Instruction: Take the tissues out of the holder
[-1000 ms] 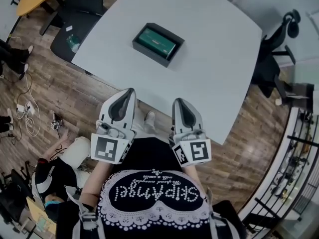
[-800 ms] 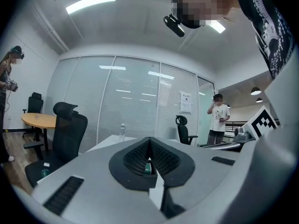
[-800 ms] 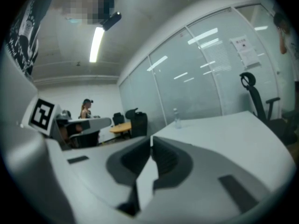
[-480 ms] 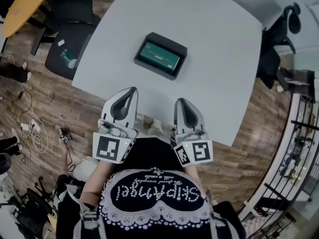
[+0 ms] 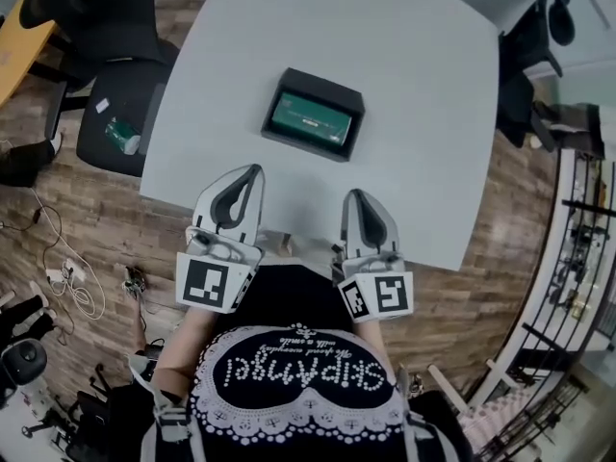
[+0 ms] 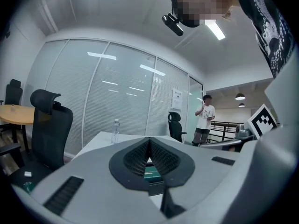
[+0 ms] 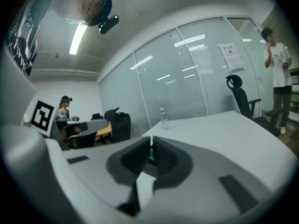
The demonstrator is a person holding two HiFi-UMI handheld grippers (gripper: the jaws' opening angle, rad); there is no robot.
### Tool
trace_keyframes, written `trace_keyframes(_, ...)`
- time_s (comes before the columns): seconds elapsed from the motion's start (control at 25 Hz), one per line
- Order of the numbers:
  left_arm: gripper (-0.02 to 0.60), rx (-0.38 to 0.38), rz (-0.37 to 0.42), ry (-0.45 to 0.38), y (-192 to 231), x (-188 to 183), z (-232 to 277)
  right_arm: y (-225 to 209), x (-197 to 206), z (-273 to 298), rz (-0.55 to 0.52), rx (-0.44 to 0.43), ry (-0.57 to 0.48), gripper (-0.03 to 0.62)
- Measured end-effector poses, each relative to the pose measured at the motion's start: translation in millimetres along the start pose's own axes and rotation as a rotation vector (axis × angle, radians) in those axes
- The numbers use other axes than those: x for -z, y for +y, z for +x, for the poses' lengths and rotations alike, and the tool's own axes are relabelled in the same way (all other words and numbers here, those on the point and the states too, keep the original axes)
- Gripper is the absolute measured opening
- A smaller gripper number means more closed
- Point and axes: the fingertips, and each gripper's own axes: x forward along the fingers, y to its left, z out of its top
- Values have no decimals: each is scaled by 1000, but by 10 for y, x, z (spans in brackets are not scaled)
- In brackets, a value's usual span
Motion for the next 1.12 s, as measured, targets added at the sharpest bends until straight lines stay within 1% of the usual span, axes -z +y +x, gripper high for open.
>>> trace_keyframes(0.24,21,14,-3,4,-1,-21,30,-5,-25,14,4,12,-4,37)
trace_keyframes(0.48,20,6,-8,17,-73,8,87,-44,-48,14,5,-13,-3,37)
trace_keyframes(0.8,21,5,-10,23,-193,20,149,-124,-112,-9,-26,-50,5,37)
trace_keyframes(0.96,21,-15,-14,23,-179,22,155,-82,-214,43,-101,-104,14,37)
trace_keyframes(1.12,21,-38,-21,26,-105,26,171,-17,-341,251,-255,-199,57,41)
